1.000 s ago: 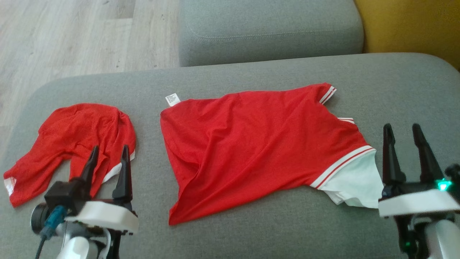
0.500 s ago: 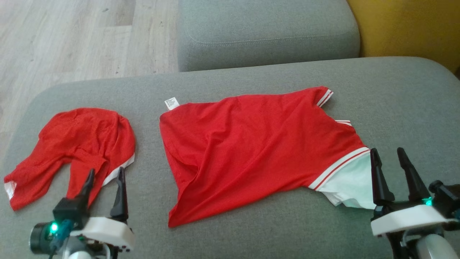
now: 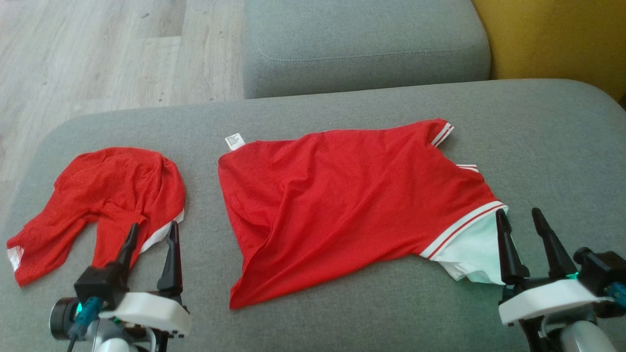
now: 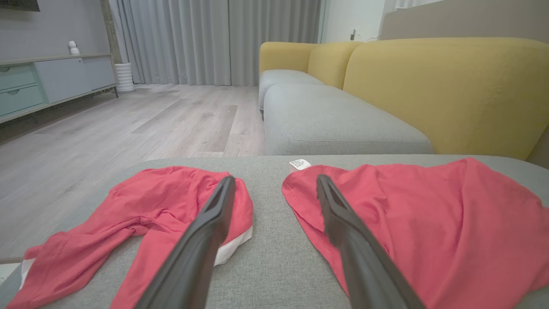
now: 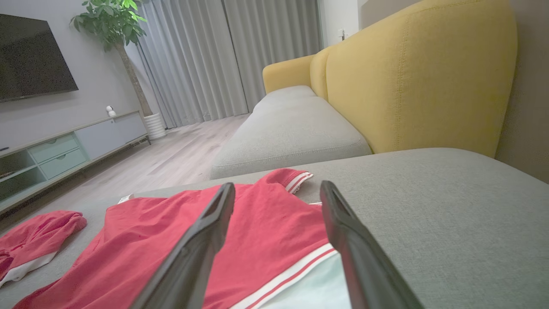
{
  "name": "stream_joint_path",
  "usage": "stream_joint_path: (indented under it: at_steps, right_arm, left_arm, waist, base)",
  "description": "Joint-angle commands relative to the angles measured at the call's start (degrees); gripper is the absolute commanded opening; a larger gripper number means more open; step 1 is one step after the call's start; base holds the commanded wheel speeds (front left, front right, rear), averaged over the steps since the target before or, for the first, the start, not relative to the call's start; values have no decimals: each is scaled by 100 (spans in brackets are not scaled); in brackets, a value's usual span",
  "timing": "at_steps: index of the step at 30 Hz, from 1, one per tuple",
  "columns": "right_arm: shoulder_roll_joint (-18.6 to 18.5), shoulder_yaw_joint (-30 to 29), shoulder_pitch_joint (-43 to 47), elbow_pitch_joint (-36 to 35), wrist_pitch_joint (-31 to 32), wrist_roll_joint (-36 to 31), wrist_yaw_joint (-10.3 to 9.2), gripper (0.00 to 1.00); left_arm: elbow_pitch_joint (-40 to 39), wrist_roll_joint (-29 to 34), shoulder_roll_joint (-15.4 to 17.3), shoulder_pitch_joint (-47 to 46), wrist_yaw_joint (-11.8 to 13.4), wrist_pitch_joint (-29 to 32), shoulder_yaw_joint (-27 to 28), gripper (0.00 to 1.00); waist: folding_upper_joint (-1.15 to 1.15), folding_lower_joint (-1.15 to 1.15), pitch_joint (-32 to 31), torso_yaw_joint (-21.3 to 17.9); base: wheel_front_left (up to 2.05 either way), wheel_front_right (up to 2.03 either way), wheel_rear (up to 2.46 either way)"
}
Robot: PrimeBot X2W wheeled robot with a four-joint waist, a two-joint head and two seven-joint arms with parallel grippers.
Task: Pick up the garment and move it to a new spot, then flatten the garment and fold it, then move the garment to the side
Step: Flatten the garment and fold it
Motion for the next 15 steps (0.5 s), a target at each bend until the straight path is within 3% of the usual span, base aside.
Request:
stream_joint_path:
  at_steps: [1, 15]
  right_arm:
    - [-69, 138, -320, -163, 9, -35, 43, 100]
    - [-57, 165, -458, -137, 93, -101, 43, 100]
  left_arm:
    - [-183, -24, 28, -294, -28, -70, 284, 100]
    - [-83, 109, -188, -298, -247, -71, 573, 100]
  waist:
    - [0, 0, 2, -3]
    - [0, 0, -5, -50]
  base:
    - [0, 0, 0]
    - [0, 0, 0]
